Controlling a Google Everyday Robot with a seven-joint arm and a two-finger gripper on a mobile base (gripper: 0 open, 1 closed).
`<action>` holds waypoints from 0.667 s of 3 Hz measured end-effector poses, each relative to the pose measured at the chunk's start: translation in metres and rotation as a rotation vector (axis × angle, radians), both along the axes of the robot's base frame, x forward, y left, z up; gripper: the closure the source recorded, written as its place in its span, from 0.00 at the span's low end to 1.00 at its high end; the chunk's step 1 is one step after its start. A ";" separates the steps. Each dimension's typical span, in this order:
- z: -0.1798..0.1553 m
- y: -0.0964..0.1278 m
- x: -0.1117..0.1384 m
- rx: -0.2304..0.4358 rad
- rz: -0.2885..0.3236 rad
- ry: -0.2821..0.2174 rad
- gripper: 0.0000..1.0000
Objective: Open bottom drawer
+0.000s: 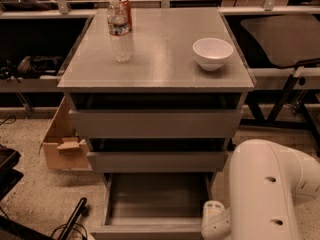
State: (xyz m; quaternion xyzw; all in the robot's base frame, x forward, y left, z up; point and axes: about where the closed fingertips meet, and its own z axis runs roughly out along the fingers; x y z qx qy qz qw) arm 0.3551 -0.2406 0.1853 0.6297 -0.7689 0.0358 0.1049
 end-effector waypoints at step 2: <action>0.000 -0.002 0.012 0.000 0.000 0.000 1.00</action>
Offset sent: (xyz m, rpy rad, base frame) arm -0.1814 -0.0025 0.0681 -0.0755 0.3514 -0.1271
